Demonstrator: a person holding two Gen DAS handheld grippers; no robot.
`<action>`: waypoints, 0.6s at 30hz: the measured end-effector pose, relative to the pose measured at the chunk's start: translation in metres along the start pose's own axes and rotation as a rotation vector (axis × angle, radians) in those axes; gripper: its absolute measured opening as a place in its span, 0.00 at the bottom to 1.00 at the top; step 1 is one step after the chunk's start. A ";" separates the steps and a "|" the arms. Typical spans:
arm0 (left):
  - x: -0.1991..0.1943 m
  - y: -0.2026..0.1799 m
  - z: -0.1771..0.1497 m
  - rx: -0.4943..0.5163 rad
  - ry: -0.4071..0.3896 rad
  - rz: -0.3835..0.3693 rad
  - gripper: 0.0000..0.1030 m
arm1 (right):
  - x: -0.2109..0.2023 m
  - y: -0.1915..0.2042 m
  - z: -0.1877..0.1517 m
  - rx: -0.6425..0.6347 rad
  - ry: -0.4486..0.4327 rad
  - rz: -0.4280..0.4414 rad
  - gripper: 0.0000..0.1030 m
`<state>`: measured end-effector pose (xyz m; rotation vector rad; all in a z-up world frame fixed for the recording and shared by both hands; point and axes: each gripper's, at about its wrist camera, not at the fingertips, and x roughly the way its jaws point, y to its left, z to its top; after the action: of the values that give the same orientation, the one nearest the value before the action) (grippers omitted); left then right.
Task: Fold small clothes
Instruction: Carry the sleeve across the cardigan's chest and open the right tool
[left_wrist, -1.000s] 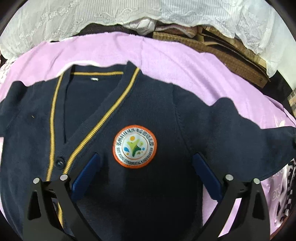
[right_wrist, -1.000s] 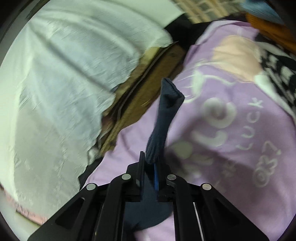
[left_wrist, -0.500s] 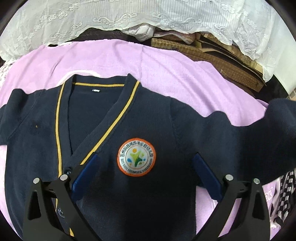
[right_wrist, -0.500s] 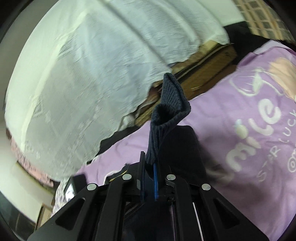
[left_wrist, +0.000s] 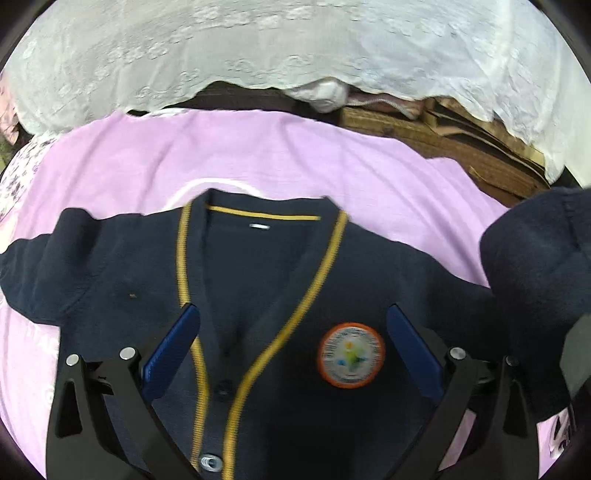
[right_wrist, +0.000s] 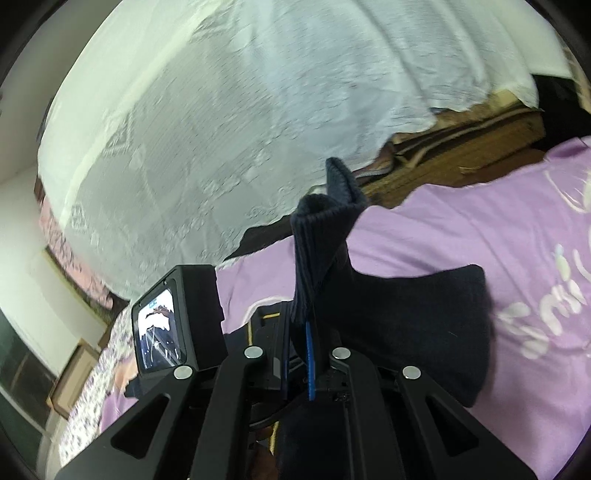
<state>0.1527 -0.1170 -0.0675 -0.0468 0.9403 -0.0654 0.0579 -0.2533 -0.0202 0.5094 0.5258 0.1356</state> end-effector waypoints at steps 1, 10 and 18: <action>0.000 0.008 0.001 -0.008 -0.001 0.007 0.96 | 0.005 0.008 -0.001 -0.018 0.011 0.002 0.08; -0.003 0.066 0.006 -0.048 -0.015 0.084 0.96 | 0.044 0.066 -0.014 -0.120 0.083 0.030 0.08; 0.005 0.120 -0.001 -0.103 0.013 0.168 0.96 | 0.078 0.093 -0.033 -0.163 0.159 0.043 0.07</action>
<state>0.1589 0.0025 -0.0808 -0.0621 0.9575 0.1384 0.1081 -0.1383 -0.0332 0.3527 0.6533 0.2589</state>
